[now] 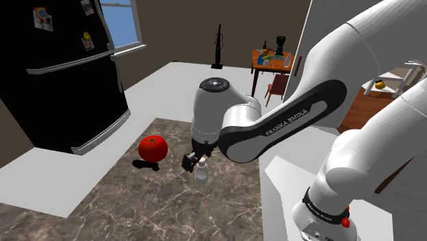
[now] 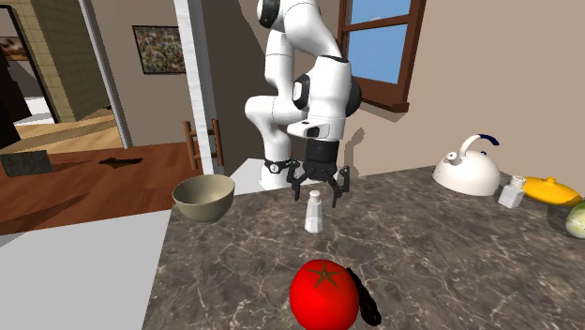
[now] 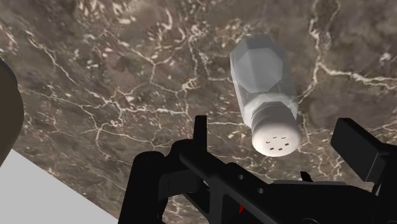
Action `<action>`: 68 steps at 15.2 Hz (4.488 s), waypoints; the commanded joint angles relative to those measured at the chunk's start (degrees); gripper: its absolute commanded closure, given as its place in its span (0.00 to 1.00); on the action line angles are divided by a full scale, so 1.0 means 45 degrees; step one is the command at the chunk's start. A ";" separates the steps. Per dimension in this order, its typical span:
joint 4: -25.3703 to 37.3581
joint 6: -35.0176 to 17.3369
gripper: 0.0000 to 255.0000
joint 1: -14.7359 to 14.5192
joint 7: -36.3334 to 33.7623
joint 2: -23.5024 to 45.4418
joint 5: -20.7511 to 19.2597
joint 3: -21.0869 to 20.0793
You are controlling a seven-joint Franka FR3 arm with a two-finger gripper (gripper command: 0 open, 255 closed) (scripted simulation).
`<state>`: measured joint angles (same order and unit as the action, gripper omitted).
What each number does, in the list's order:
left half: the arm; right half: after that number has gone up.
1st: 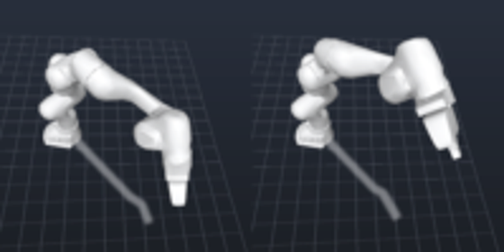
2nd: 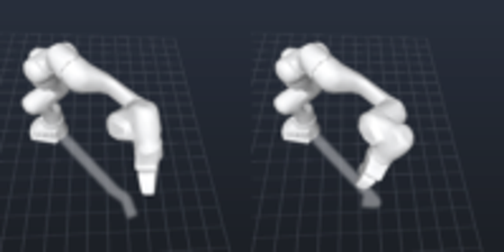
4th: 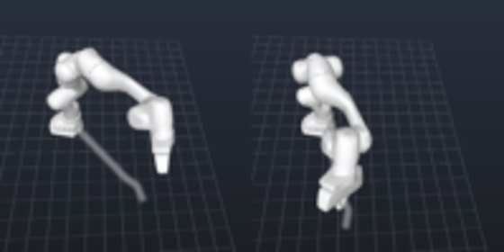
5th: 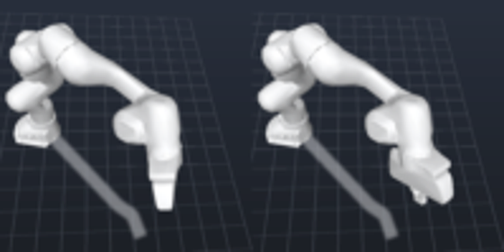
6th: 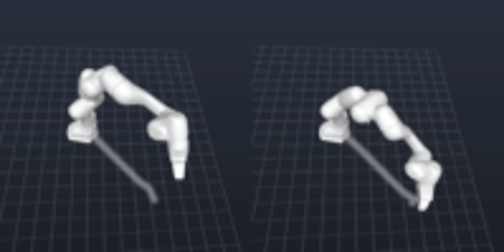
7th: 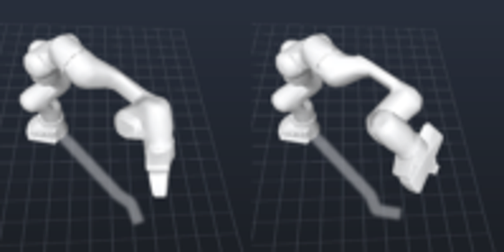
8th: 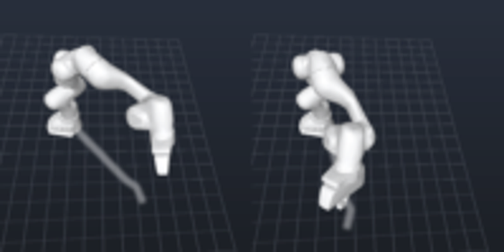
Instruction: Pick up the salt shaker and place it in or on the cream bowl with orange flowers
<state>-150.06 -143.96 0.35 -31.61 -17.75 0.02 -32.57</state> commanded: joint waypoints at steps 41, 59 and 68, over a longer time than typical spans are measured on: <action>0.2769 0.4953 1.00 -0.0623 0.1364 -0.2328 0.0922 0.1292; 0.2606 0.6336 1.00 0.0212 0.5188 -0.3919 0.0352 0.4663; 0.3008 0.6425 1.00 0.1196 0.8049 -0.3678 -0.0459 0.7100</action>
<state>-136.83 -115.09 5.23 3.04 -34.51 -1.63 -1.88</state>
